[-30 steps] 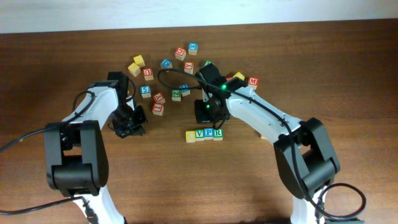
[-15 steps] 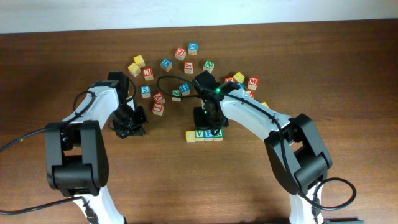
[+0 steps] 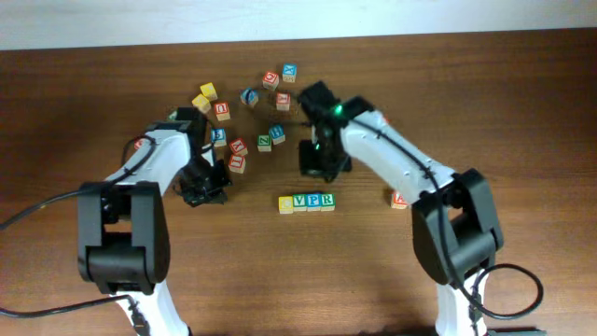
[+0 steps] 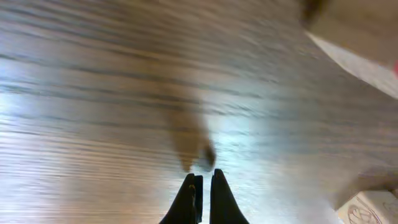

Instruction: Spell out CVPR

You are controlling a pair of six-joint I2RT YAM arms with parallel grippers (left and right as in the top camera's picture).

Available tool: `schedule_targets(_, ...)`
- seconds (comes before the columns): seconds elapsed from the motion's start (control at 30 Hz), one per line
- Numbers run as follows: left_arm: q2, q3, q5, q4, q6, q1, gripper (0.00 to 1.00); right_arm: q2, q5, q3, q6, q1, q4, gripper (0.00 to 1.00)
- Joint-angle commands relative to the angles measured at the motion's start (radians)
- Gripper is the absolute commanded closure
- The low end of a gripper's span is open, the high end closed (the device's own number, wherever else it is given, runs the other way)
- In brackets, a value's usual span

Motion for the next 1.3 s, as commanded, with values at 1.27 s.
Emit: schedule_targets(1.27, -0.131, -0.188, -0.054, 0.207, -0.168, -0.455, 1.0, 0.0, 0.138, 0.028, -0.197, -0.269, -0.306, 0.96)
